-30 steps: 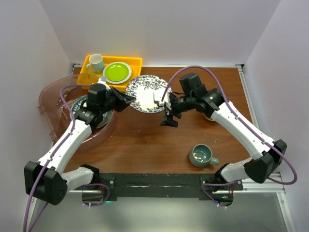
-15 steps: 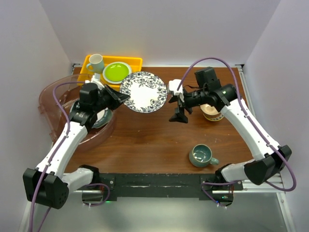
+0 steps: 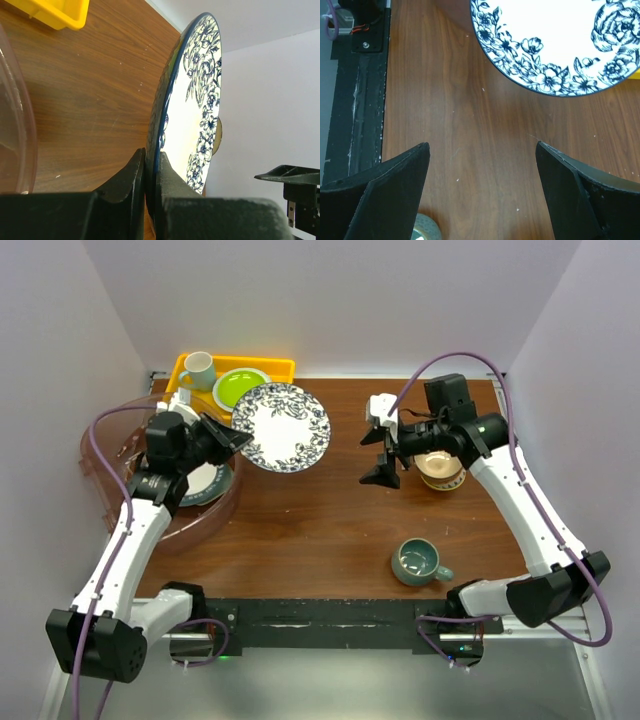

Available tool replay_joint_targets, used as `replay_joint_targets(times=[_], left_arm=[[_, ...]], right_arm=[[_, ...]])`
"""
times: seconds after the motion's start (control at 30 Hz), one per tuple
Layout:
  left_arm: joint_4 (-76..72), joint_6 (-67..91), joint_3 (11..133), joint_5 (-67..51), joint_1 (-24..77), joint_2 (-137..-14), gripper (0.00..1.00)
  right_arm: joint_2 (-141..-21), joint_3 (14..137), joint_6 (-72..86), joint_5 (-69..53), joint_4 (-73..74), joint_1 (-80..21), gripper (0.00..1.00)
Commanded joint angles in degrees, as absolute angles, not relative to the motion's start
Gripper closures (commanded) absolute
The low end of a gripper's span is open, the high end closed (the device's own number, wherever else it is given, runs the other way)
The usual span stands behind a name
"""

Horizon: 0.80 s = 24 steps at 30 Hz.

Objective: Place the mixed dishes into the plastic bin
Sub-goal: Place the plate in the plastic bin.

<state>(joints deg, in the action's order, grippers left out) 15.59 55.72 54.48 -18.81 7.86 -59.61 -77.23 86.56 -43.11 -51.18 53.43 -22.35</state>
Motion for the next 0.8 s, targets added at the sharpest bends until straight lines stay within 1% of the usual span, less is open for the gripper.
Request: replay_joint_targets(times=[0.0, 0.77], left_arm=[[8.7, 53.44, 60.47, -21.27, 6.33, -55.64, 1.0], [12.66, 48.78, 63.37, -20.04, 1.32, -52.91, 1.0]], right_arm=[[-75.67, 86.4, -42.01, -54.23, 52.65, -21.27, 0.09], [-75.32, 83.23, -41.13, -54.49, 50.89, -19.86, 0.09]])
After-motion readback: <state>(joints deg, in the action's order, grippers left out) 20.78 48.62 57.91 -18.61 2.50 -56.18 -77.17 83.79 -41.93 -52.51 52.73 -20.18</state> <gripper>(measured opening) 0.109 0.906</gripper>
